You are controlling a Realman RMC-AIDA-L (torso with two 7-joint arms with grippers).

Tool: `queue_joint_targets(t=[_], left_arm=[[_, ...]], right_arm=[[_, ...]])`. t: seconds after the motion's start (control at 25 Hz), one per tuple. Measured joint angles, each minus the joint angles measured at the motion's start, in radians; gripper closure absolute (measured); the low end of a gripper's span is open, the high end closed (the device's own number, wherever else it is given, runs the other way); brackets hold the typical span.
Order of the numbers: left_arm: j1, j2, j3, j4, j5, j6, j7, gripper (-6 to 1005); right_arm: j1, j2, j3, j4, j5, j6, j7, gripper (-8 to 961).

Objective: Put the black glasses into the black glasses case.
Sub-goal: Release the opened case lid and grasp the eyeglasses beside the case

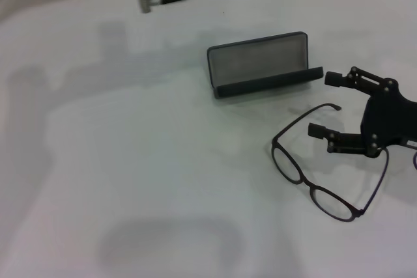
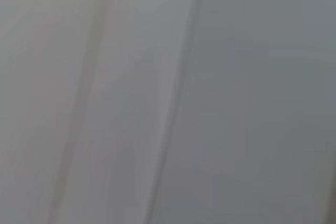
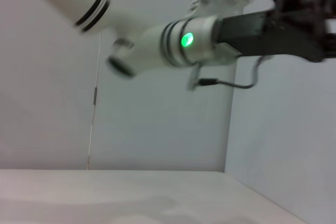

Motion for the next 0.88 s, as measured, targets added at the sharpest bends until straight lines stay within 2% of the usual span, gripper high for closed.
queue_joint_targets(t=[0.12, 0.2, 0.28, 0.44, 0.68, 0.88], left_arm=[[0.122, -0.03, 0.0, -0.001, -0.16, 0.009, 0.089, 380], [0.179, -0.042, 0.001, 0.008, -0.187, -0.034, 0.171, 381], [0.236, -0.046, 0.0, 0.043, -0.204, -0.099, 0.283, 382], [0.335, -0.048, -0.001, 0.187, -0.268, -0.198, 0.576, 384], [0.425, -0.055, -0.002, 0.354, -0.398, -0.24, 0.93, 387], [0.463, -0.061, -0.008, 0.461, -0.466, -0.266, 1.175, 390]], right_arm=[[-0.007, 0.0, 0.002, 0.0, 0.0, -0.004, -0.009, 62], [-0.007, -0.001, 0.0, 0.002, -0.004, 0.0, -0.014, 62], [-0.003, 0.0, -0.007, 0.003, -0.007, 0.003, -0.017, 62], [0.0, -0.001, -0.004, 0.003, -0.008, 0.004, -0.019, 62], [0.01, -0.001, -0.004, 0.005, -0.008, 0.012, -0.026, 62], [0.015, 0.0, -0.007, 0.011, -0.008, 0.031, -0.032, 62]])
